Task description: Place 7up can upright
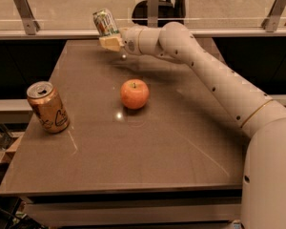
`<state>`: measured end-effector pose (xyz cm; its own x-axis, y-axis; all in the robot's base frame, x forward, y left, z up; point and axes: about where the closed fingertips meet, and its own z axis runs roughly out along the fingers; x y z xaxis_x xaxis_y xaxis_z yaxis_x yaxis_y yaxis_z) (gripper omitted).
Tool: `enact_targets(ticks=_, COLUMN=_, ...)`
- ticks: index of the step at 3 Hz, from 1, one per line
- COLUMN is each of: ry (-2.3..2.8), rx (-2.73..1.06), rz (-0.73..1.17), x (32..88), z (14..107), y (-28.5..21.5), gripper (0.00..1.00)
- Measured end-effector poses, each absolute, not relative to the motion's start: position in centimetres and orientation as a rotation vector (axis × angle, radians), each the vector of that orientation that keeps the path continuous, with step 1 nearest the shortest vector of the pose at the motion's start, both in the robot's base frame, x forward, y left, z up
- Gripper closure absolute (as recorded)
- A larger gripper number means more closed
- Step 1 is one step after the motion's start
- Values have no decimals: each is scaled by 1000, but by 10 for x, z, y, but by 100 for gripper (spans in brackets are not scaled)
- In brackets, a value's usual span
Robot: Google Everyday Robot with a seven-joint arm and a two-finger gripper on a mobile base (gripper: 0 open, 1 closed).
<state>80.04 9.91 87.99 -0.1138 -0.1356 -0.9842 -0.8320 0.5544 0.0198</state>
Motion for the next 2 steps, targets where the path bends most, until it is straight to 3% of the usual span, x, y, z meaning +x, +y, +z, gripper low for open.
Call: enact_targets(ticks=2, ry=1553, rx=-794, rz=830, x=803, z=864, y=101, gripper=100)
